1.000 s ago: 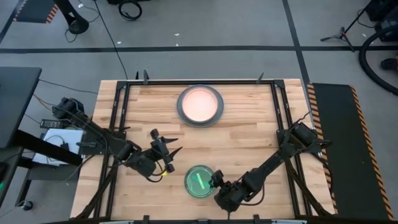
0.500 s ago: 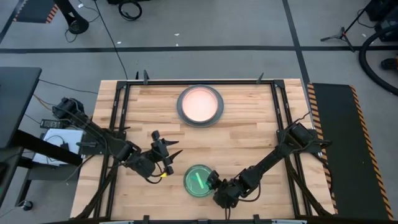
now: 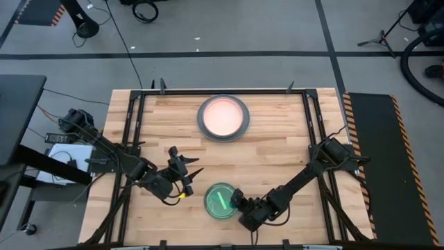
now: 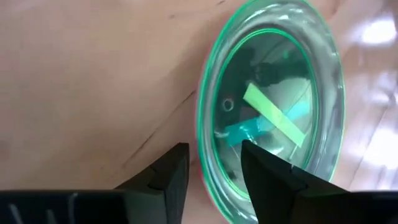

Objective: Stack plastic plates
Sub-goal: Stack the plates on the light orange plate

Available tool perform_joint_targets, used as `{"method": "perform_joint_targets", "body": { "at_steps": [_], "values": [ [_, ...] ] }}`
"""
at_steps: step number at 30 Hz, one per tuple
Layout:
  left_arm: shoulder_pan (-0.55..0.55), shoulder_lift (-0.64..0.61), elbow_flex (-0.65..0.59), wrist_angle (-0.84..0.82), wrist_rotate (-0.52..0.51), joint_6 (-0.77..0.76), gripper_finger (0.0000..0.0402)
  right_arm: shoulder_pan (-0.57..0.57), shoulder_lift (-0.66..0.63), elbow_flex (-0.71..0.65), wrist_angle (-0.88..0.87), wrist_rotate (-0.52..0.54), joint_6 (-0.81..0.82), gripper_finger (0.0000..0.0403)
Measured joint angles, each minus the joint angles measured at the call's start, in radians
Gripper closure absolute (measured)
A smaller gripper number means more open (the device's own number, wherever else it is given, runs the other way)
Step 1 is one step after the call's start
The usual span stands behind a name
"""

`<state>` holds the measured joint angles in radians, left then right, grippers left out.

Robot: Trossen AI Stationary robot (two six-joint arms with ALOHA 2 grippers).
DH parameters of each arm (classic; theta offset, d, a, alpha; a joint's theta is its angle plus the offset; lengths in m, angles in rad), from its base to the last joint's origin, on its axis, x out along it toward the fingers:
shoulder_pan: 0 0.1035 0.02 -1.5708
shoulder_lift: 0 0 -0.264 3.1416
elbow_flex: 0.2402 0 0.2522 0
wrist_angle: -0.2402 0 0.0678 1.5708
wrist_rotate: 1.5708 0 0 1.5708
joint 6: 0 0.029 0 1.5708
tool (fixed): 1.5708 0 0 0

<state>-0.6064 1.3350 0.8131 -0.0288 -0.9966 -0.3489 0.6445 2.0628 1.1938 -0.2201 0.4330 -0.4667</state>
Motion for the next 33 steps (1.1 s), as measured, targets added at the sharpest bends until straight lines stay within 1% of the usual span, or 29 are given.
{"method": "perform_joint_targets", "body": {
  "at_steps": [4, 7, 10, 15, 17, 20, 23, 26, 27, 29, 31, 33],
  "values": [
    [0.000, 0.000, 0.000, -0.033, 0.000, 0.002, 0.0221, -0.004, 0.001, -0.001, -0.018, -0.004, -0.094, 0.0261],
    [0.001, 0.000, 0.000, -0.077, 0.000, 0.008, 0.0221, -0.024, 0.001, -0.001, -0.025, -0.021, -0.141, 0.0285],
    [0.012, 0.000, 0.000, -0.109, 0.000, 0.049, 0.0221, -0.059, 0.002, -0.002, -0.030, -0.018, -0.139, 0.0318],
    [0.056, 0.000, 0.000, -0.117, -0.001, 0.106, 0.0221, -0.091, 0.003, -0.003, -0.030, -0.004, -0.134, 0.0387],
    [0.077, 0.000, 0.000, -0.117, -0.001, 0.123, 0.0221, -0.105, 0.003, -0.003, -0.030, 0.009, -0.129, 0.0391],
    [0.106, 0.000, 0.000, -0.120, -0.001, 0.126, 0.0221, -0.132, -0.008, -0.007, -0.054, 0.086, -0.110, 0.0391],
    [0.137, 0.000, 0.000, -0.131, 0.000, 0.126, 0.0221, -0.170, -0.049, -0.011, -0.143, 0.115, -0.061, 0.0395],
    [0.162, -0.001, 0.000, -0.138, 0.012, 0.122, 0.0221, -0.230, -0.133, -0.010, -0.287, 0.121, 0.030, 0.0395],
    [0.172, -0.002, 0.000, -0.141, 0.049, 0.119, 0.0221, -0.256, -0.162, -0.010, -0.324, 0.124, 0.053, 0.0395],
    [0.202, -0.003, 0.000, -0.140, 0.184, 0.105, 0.0221, -0.305, -0.223, -0.018, -0.372, 0.133, 0.071, 0.0395],
    [0.234, -0.003, 0.000, -0.142, 0.320, 0.076, 0.0221, -0.347, -0.285, -0.031, -0.366, 0.136, 0.051, 0.0395],
    [0.269, -0.003, 0.000, -0.144, 0.428, 0.032, 0.0221, -0.381, -0.335, -0.037, -0.352, 0.137, 0.017, 0.0396]
  ]
}}
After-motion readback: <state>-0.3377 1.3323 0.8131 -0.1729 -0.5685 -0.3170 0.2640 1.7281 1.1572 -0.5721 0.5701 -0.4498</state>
